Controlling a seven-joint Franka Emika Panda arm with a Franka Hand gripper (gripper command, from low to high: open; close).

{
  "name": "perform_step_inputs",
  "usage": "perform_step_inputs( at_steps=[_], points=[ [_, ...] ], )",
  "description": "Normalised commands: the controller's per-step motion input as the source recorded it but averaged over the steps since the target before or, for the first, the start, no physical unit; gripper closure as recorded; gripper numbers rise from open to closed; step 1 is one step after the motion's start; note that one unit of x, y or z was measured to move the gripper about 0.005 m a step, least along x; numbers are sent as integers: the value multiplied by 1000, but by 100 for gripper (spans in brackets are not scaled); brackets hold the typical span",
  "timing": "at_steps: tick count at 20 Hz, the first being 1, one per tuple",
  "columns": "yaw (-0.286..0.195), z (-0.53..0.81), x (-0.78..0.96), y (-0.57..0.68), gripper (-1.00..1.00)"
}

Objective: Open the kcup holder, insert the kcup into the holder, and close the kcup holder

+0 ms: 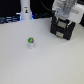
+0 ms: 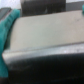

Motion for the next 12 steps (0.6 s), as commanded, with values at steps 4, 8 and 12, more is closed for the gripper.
perform_step_inputs(
  at_steps=[4,8,12],
  points=[
    [-37,165,546,-147,100],
    [-9,75,56,-84,100],
    [-40,199,761,-240,100]
  ],
)
